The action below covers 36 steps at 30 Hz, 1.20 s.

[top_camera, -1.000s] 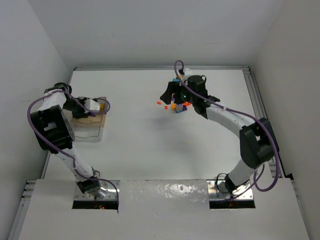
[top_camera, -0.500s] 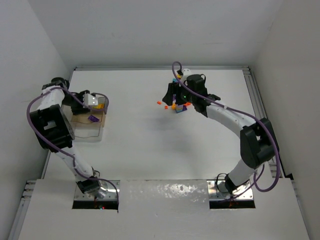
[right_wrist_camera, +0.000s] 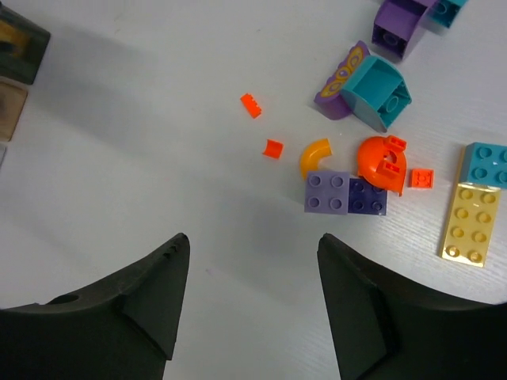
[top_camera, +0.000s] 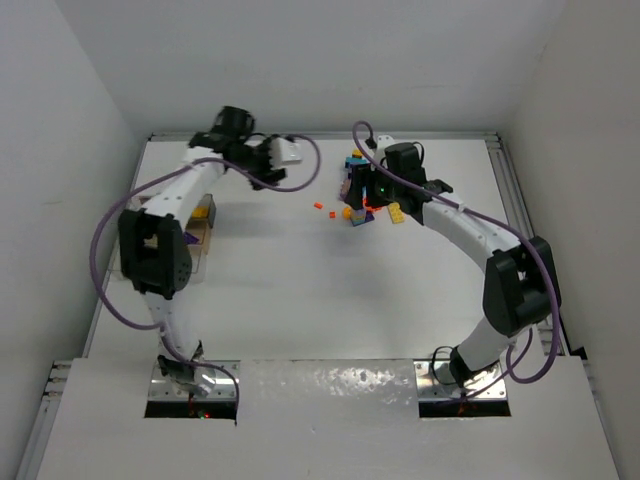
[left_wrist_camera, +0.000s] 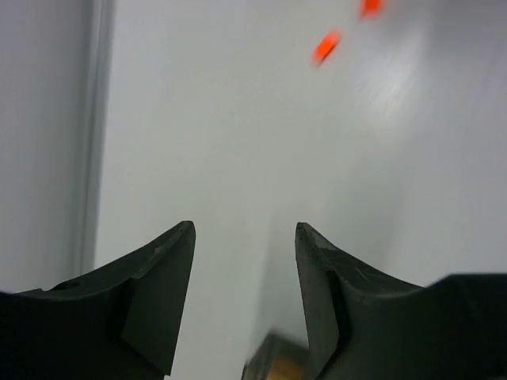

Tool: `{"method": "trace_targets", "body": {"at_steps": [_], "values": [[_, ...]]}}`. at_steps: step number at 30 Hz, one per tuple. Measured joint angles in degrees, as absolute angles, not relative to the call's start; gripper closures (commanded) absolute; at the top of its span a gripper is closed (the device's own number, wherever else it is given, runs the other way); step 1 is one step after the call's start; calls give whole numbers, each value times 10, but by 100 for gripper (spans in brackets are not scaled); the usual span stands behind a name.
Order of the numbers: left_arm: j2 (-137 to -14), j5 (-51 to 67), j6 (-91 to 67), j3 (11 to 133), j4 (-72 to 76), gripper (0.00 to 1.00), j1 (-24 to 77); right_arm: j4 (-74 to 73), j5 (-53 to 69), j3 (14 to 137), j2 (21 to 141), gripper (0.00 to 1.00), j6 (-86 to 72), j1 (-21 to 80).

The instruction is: Sort the legos into containers by color

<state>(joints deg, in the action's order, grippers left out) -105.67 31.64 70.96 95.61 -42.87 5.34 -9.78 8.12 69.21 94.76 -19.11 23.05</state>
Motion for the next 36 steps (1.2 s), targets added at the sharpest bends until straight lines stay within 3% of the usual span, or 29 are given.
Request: {"method": "trace_targets", "body": {"at_steps": [4,8,13,23,31,36], "values": [[-1170,336,622,1087,-457,40,177,-108,97,681,939,29,-197,209],[-1279,366,543,1166,-435,38,186,-115,106,642,904,28,-195,187],[-1338,348,508,1142,-378,38,185,-139,114,626,875,28,-188,176],[-1351,338,626,1131,-365,36,209,-155,122,603,847,30,-183,177],[-1391,340,639,1144,-361,42,209,-151,122,595,839,32,-196,177],[-1391,335,647,1144,-362,57,213,-150,122,592,835,34,-197,177]]}}
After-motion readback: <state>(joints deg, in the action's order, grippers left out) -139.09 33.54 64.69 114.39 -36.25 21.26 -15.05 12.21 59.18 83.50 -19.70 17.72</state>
